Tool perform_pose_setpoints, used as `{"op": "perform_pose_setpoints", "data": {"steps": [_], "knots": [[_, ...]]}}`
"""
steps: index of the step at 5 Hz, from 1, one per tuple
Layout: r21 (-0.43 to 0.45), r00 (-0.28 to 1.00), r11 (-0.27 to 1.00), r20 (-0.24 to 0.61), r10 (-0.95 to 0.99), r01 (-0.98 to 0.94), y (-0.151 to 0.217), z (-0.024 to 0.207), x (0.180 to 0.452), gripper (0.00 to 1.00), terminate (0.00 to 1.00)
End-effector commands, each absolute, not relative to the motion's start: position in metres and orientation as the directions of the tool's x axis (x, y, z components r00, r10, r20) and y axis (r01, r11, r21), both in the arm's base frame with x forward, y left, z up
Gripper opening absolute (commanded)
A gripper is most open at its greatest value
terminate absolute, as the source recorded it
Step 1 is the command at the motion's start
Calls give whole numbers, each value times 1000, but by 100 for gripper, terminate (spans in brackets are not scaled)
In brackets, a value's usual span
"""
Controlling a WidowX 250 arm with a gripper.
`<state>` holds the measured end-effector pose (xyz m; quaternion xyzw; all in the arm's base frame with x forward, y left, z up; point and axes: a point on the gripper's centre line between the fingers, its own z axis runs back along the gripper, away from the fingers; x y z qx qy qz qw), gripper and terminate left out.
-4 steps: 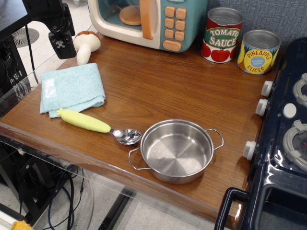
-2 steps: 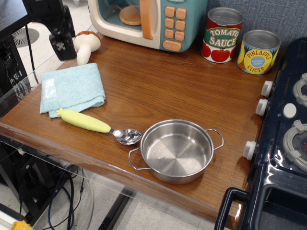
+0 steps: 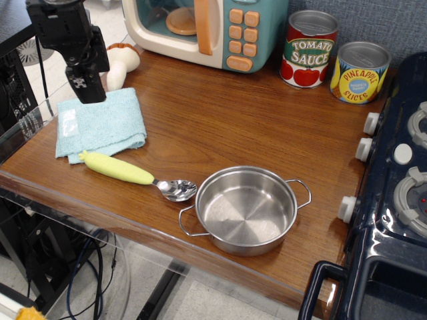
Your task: PICK UP THE SPOON AND PUT NEAR THE VESSEL
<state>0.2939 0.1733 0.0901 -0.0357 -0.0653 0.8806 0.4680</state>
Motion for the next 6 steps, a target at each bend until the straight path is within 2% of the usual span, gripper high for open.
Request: {"op": "perform_pose_setpoints", "data": {"steps": [1,3,5,6], "knots": [[-177,-319,-300,95,943,-938,151,93,255,100,0],[-131,-78,-54,188,979,-990,129,61,234,100,0],[-97,-15,3,184,983,-995,117,43,241,100,0],[-91,-13,2,173,985,-996,114,41,247,100,0]]}}
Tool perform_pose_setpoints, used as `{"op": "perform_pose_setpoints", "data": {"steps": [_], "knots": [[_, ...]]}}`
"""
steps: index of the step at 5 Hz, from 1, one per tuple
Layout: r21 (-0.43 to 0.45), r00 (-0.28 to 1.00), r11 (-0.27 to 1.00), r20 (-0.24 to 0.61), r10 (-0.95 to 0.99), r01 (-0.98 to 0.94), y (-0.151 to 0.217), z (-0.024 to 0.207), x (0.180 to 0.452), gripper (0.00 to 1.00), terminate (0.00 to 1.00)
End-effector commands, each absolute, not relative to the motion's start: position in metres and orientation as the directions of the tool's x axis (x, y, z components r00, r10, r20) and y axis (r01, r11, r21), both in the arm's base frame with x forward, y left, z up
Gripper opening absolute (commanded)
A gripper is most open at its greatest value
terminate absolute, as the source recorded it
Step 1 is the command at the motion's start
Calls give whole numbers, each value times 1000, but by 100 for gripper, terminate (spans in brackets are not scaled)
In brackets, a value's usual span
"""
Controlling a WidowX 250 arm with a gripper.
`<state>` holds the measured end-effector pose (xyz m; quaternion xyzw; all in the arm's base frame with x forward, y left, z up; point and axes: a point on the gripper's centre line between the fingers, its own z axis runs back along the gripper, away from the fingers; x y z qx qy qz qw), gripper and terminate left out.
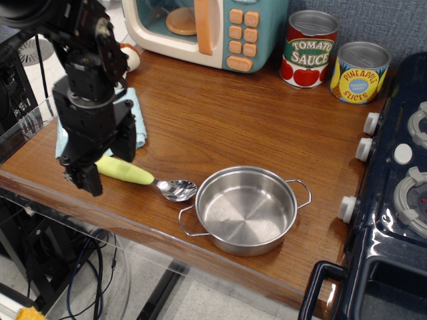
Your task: PICK UP THE SPOON AND PUT NEAR THE VESSEL
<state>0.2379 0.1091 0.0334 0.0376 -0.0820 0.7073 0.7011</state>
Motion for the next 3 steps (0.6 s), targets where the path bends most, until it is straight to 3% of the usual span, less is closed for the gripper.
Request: {"op": "perform_pose_setpoints", "data": {"steps": [1,2,3], "knots": [[-89,-3,12,170,985,-996,112,32,253,100,0],[-80,-15,-1,176,984,-997,113,22,257,100,0],[-89,-10,7,191,982,-996,114,15,258,0,0]]}}
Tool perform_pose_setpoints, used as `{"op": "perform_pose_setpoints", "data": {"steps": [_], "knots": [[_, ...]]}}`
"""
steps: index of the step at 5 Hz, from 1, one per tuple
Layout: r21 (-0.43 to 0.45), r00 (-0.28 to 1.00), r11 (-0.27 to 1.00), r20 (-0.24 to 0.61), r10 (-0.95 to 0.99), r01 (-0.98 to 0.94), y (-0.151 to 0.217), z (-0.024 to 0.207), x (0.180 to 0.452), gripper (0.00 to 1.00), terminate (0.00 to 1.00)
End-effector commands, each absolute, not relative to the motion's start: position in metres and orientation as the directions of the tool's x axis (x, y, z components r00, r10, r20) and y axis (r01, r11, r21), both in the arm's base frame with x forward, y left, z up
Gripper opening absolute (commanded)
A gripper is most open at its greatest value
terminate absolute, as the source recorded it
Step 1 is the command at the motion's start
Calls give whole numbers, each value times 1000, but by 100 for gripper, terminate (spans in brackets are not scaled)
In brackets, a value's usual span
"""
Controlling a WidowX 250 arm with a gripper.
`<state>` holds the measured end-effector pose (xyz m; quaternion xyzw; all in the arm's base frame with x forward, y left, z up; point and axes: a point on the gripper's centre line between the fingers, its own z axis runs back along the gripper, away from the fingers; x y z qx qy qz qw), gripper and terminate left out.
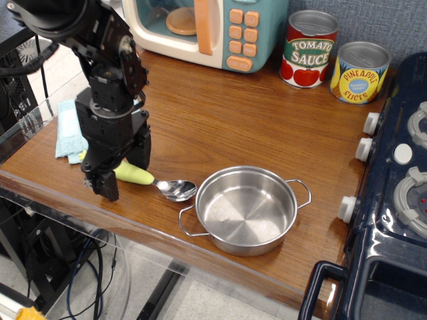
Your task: PICK UP THE SPOON AND PUT NEAR THE VESSEL
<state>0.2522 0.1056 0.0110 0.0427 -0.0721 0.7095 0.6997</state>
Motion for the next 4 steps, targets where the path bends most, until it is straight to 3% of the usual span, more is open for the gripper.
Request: {"op": "perform_pose_setpoints", "data": {"steps": [1,4], "knots": [[-95,-18,1,196,980,-995,116,15,257,0,0],[-145,-111,-86,173,979,-986,137,56,252,0,0]]}}
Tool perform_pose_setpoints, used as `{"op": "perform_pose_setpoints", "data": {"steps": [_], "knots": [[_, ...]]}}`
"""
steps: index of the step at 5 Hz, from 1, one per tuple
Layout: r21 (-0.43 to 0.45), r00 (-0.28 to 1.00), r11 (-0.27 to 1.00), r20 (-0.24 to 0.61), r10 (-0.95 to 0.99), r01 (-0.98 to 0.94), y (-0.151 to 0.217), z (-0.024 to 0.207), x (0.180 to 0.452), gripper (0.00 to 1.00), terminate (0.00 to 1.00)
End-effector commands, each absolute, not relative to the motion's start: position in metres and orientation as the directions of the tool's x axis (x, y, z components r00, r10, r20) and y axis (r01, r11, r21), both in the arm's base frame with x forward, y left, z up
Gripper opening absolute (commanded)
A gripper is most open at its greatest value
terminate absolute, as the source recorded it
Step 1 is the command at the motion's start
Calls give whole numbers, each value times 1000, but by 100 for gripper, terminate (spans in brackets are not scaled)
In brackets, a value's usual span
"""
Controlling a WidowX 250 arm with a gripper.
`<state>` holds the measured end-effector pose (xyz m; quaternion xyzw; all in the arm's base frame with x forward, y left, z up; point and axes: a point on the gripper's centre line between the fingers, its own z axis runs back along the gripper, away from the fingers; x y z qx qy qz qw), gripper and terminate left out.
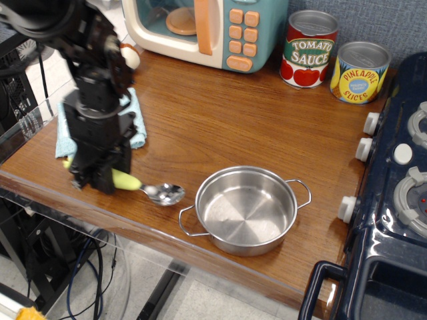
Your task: PICK UP THE SPOON AND PUT NEAR THE VESSEL
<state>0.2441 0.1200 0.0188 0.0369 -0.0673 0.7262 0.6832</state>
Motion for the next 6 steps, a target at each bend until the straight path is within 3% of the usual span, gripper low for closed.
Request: {"op": "perform_pose_setpoints", "data": {"steps": [1,2,4,6], "knots": [[-176,-136,-110,141,981,-978,132,74,264,0,0],[-210,-168,-144,98,981,-967,119,97,281,0,0],[-269,-180,-160,50,982,-950,70,118,325,0,0],[-275,-213,-186,72,974,-943,20,97,383,0,0]]}}
